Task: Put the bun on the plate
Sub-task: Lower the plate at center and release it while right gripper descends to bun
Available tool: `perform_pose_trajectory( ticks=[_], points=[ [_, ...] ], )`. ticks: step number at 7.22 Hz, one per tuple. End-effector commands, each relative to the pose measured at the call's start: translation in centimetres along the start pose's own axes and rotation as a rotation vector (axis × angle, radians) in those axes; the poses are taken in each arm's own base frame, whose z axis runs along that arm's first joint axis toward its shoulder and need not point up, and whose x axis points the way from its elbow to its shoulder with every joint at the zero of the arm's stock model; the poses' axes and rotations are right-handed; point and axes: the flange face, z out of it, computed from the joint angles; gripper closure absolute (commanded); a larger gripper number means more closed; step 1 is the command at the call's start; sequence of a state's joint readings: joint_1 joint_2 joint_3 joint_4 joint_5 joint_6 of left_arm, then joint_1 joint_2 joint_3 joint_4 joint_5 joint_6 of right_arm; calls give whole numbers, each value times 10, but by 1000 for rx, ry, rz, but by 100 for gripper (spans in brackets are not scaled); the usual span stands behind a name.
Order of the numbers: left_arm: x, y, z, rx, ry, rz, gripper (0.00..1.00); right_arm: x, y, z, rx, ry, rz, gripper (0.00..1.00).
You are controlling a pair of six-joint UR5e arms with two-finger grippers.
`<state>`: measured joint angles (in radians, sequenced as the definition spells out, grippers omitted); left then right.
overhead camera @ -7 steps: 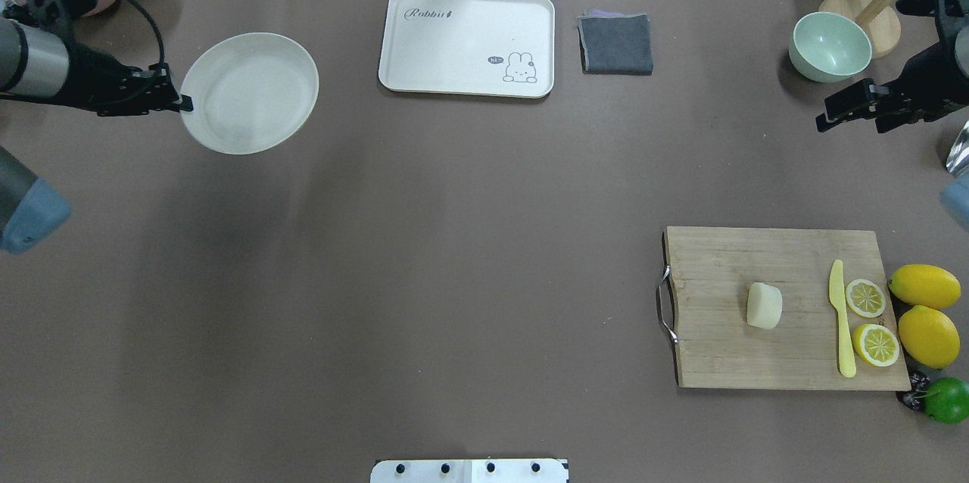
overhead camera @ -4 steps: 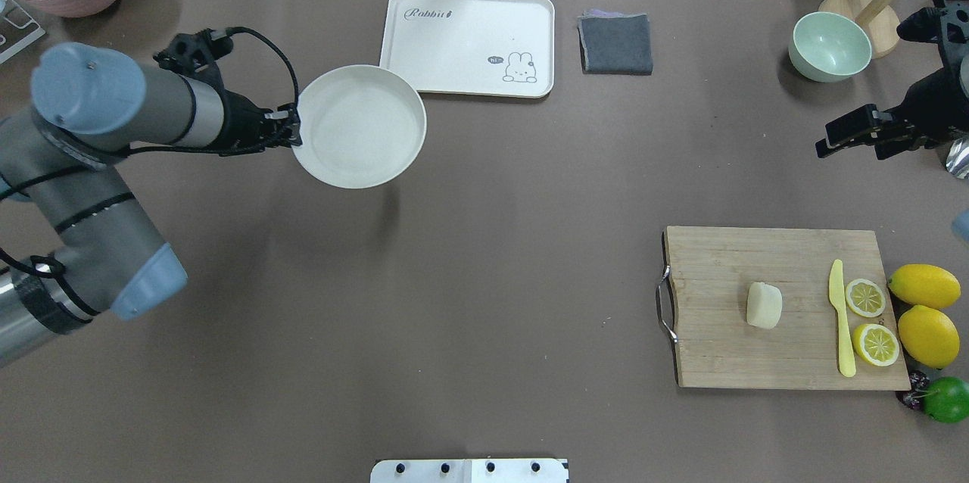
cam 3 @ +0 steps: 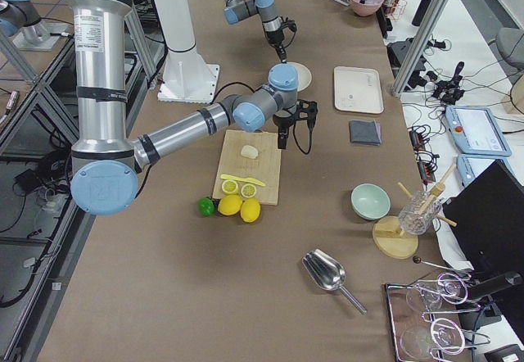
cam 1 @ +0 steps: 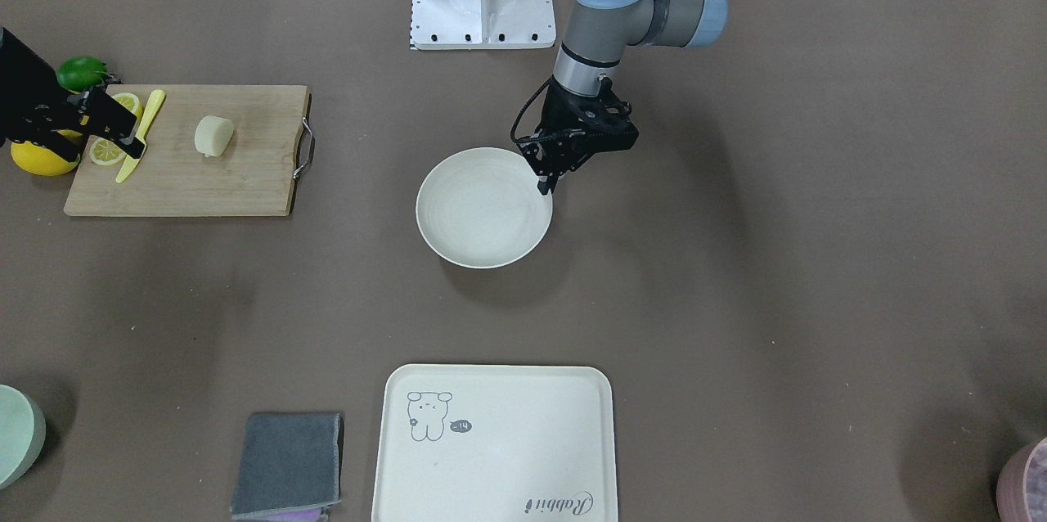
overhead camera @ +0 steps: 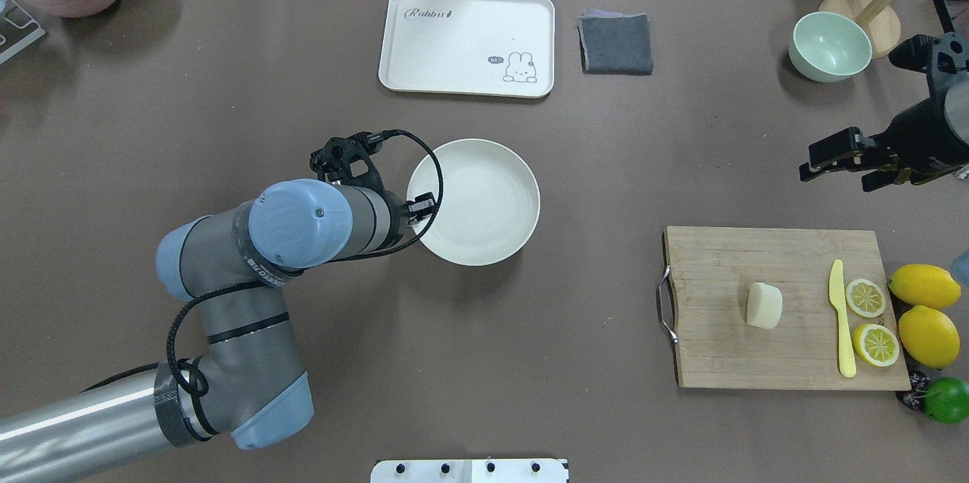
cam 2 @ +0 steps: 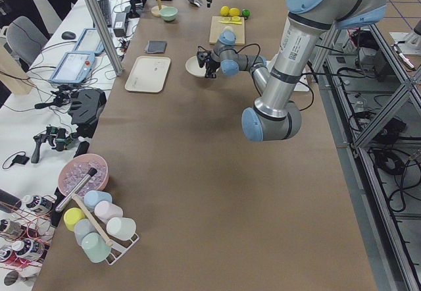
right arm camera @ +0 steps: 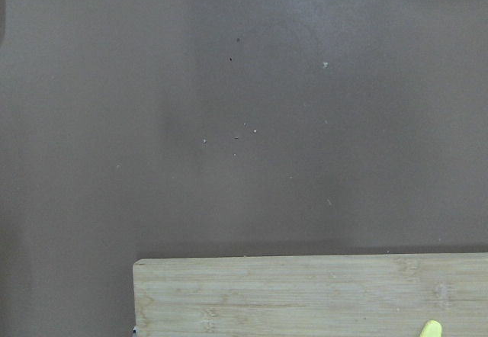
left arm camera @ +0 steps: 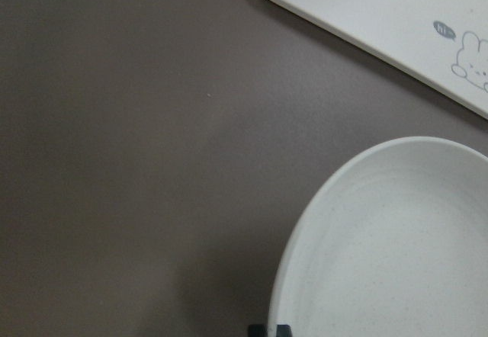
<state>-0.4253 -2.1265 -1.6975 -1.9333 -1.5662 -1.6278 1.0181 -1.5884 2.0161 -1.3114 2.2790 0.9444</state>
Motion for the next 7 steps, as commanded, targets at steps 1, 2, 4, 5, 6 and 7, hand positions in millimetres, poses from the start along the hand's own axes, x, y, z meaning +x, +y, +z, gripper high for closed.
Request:
perform_pose_trajectory(
  ticks=[1,2,4,5,6,7],
  points=[
    [-9,10,17,-5,-36,7,100,-22,19,15,-6,14,11,0],
    [-10,17,18,-17,-38,14,100,-25,22,19,-14,16,8,0],
    [-9,17,16,-12,-30,11,3,-29,29,31,-14,38,-11,0],
    [-9,15,14,-11,-29,9,2,-27,37,39,-29,51,-16,0],
    [-6,4,7,-2,-16,2,2,-28,47,52,-44,70,-34,0],
    [-5,-13,0,17,-7,-3,2,-29,60,65,-57,89,-41,0]
  ],
)
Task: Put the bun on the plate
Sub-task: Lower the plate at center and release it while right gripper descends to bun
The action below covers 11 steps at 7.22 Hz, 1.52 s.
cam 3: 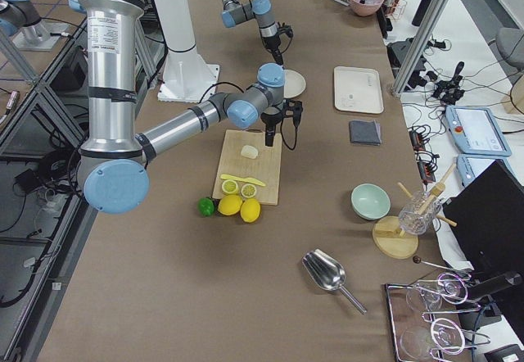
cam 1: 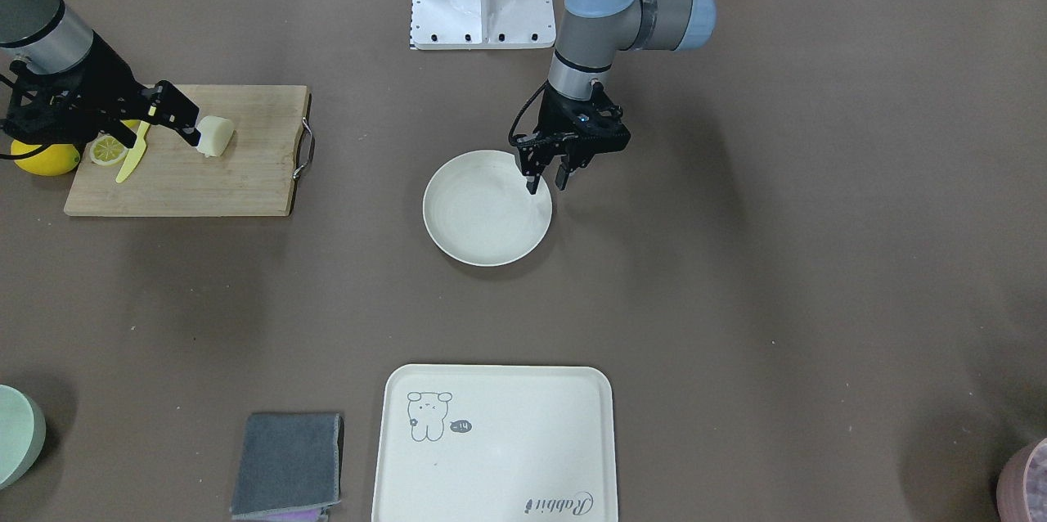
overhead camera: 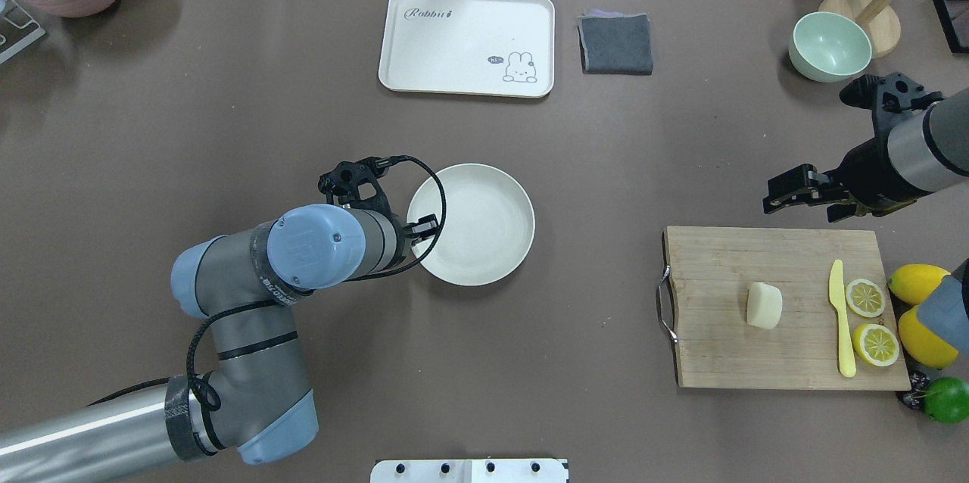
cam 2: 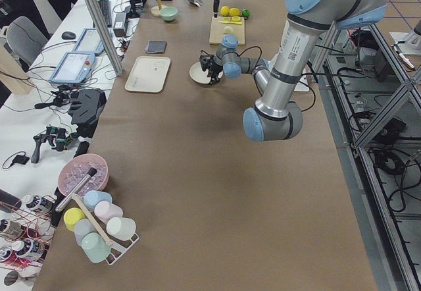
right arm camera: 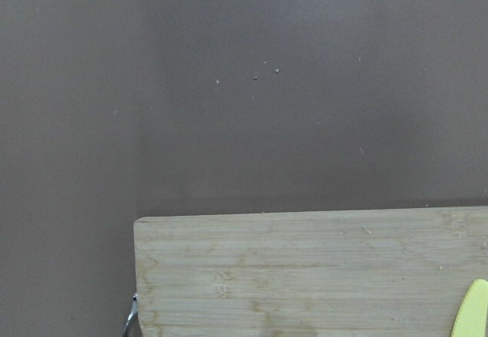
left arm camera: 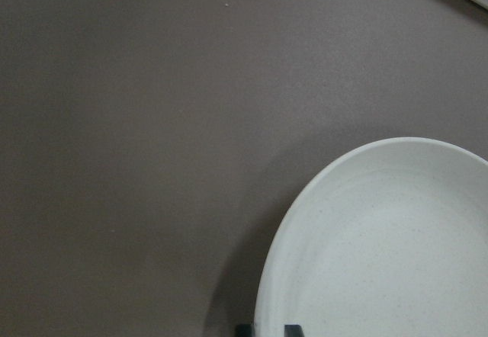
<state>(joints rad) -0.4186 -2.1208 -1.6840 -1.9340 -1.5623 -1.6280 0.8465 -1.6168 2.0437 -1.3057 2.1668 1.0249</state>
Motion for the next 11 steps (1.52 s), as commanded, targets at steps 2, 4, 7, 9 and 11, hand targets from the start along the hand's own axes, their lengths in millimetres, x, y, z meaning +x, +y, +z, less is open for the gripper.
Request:
perform_pose_trajectory(
  ticks=[2,4,7,9,11],
  points=[
    [1,-39,-17,14,16,-24,2,8,50,48,22,49,14,0],
    [-1,-48,-18,17,14,-28,2,3,69,70,20,85,14,0],
    [-1,-50,-18,19,12,-28,2,-4,81,89,19,110,10,15],
    [-5,-53,-17,23,6,-31,2,-1,80,96,20,121,4,99],
    [-4,-70,-26,41,19,-23,2,-15,77,94,25,97,-3,100]
  ],
)
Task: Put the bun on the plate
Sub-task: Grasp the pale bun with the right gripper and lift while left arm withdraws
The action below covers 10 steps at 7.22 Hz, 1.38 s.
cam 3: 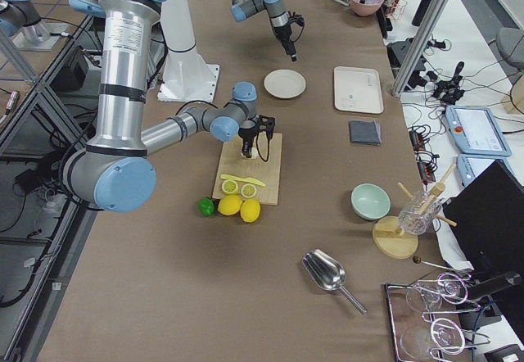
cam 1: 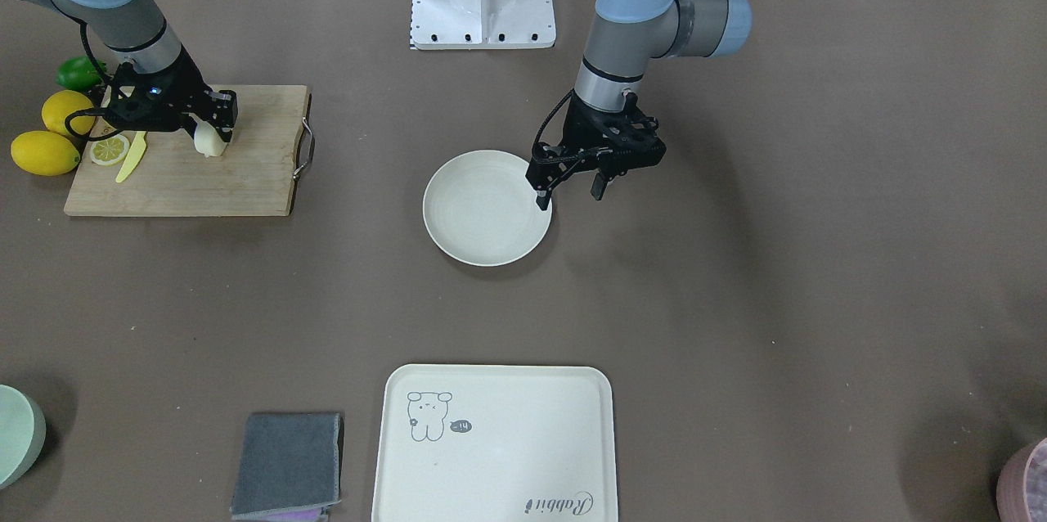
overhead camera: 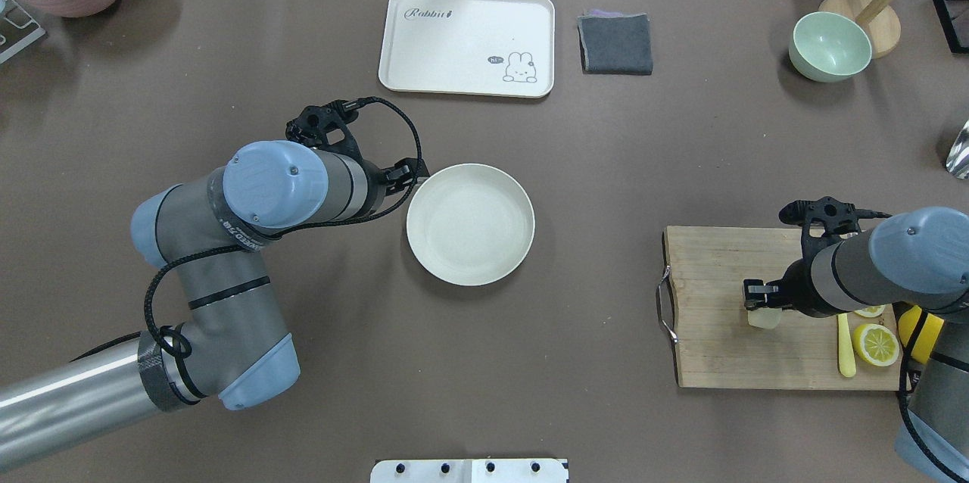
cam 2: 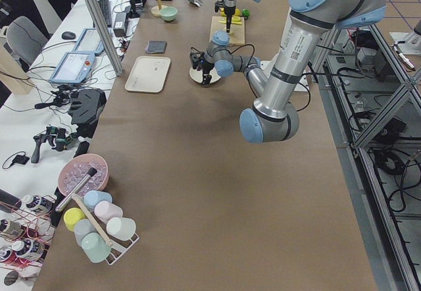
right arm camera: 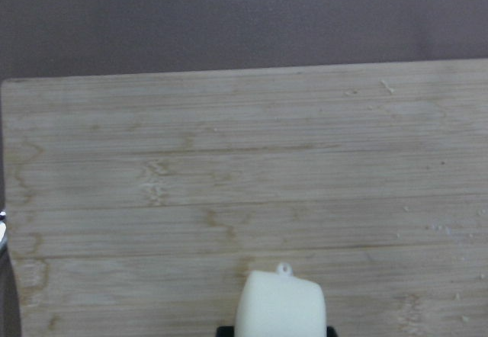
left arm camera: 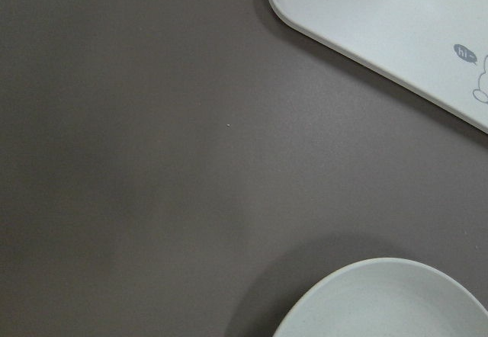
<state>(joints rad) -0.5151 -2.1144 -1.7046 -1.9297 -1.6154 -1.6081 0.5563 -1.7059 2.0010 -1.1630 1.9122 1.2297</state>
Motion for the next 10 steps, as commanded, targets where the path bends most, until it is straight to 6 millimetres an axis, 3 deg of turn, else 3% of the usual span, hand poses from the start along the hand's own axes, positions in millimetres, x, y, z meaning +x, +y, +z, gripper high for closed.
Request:
perform_pose_trajectory(
  ticks=[1,2,4,5,6,7,8,9,10],
  points=[
    [0,-33,-19,22,22,72,2,-19,-16,-15,21,-49,4,100],
    [-19,-71,-28,12,8,68,2,-28,-33,-34,26,-96,22,100],
    [-62,-154,-51,64,-32,191,2,-91,-48,-48,33,-153,-8,100],
    [-92,-197,-70,68,-47,186,2,-139,-57,-64,28,-143,-7,100],
    [-119,-227,-87,78,-45,245,2,-191,-62,-82,32,-161,-23,100],
    [-160,-266,-100,112,-113,389,2,-244,-64,-85,62,-156,-44,100],
    [-196,-295,-107,116,-157,402,2,-292,-73,-83,67,-142,-50,100],
    [-217,-310,-100,115,-189,378,2,-343,-80,-77,75,-135,-62,100],
    [-234,-328,-102,128,-216,344,2,-381,-91,-66,89,-111,-69,100]
  ],
)
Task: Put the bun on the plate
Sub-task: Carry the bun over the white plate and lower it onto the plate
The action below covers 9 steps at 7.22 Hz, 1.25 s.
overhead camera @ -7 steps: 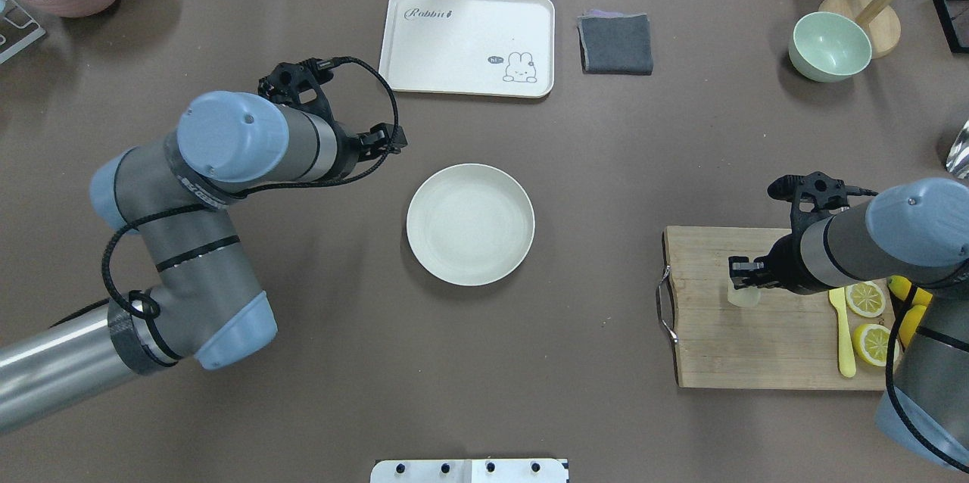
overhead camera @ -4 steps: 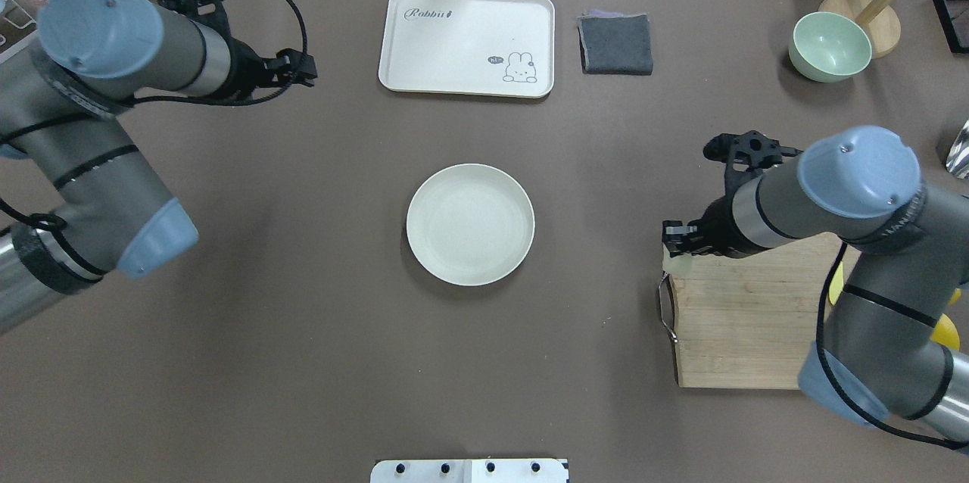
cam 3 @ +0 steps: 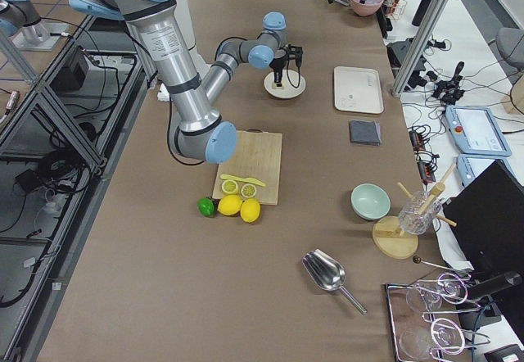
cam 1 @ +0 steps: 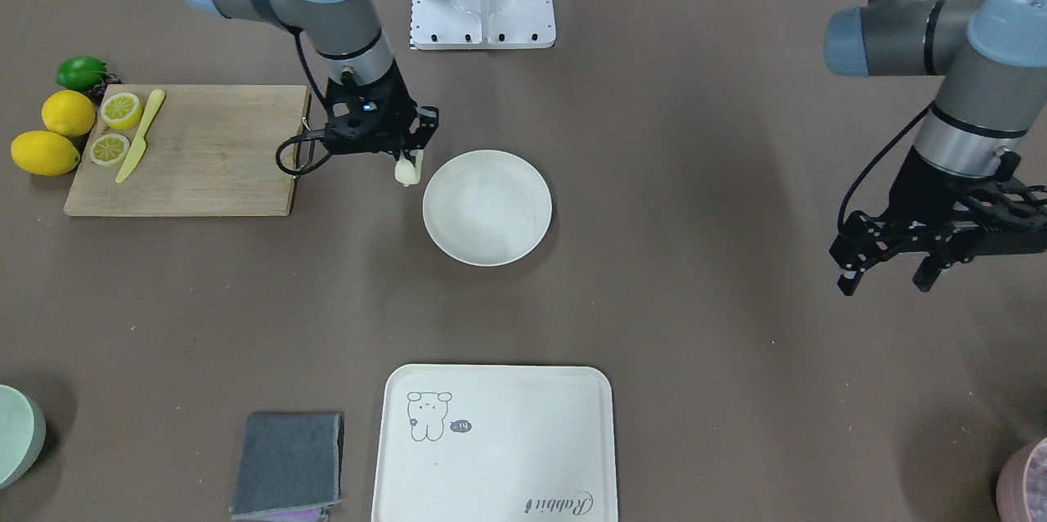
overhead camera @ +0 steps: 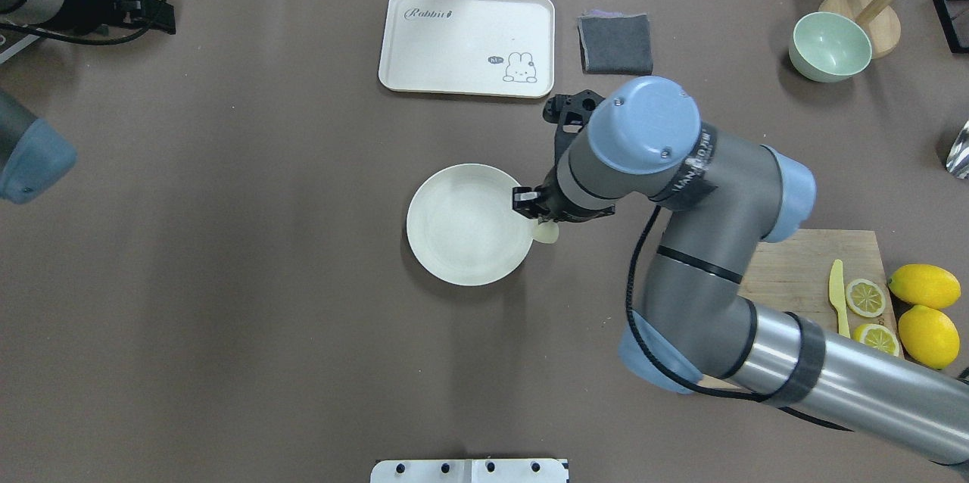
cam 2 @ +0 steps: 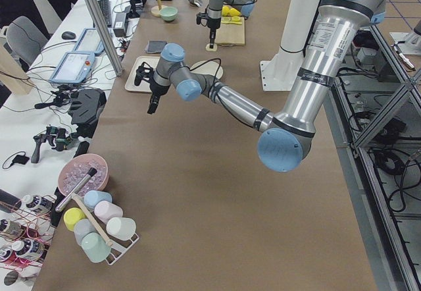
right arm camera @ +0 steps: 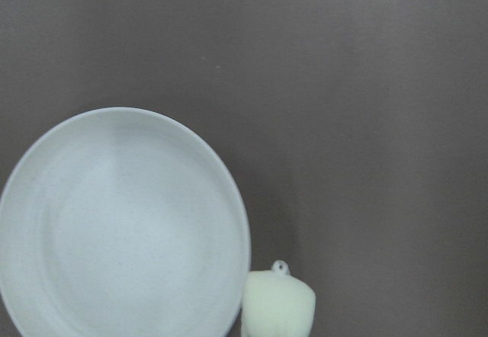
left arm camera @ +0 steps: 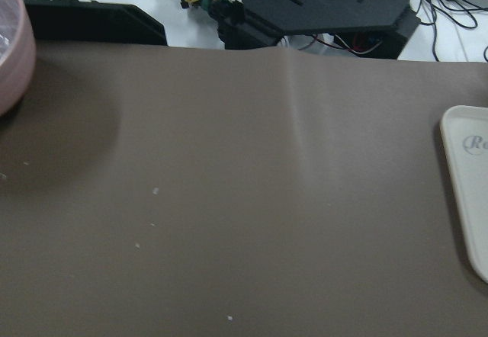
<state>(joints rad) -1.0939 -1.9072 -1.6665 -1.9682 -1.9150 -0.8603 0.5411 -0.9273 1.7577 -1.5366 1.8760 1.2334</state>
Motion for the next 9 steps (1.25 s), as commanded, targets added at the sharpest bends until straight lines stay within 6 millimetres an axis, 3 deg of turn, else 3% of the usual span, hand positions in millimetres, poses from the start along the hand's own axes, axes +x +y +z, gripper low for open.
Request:
perform_pose_trajectory(
  ticks=[1,5,7,8,9],
  points=[
    [-46,-13,8,-3,-57,-37,2,-62,-21,33,16,50,-18,100],
    [-71,-5,23,-28,-97,-61,2,-62,-5,89,15,50,-47,100],
    [-71,-6,24,-29,-96,-61,2,-66,-2,87,8,38,-39,100],
    [-72,-5,24,-31,-98,-62,2,-67,0,88,6,38,-39,3],
    [-72,-5,24,-31,-96,-62,2,-68,2,89,4,40,-38,0]
  ],
)
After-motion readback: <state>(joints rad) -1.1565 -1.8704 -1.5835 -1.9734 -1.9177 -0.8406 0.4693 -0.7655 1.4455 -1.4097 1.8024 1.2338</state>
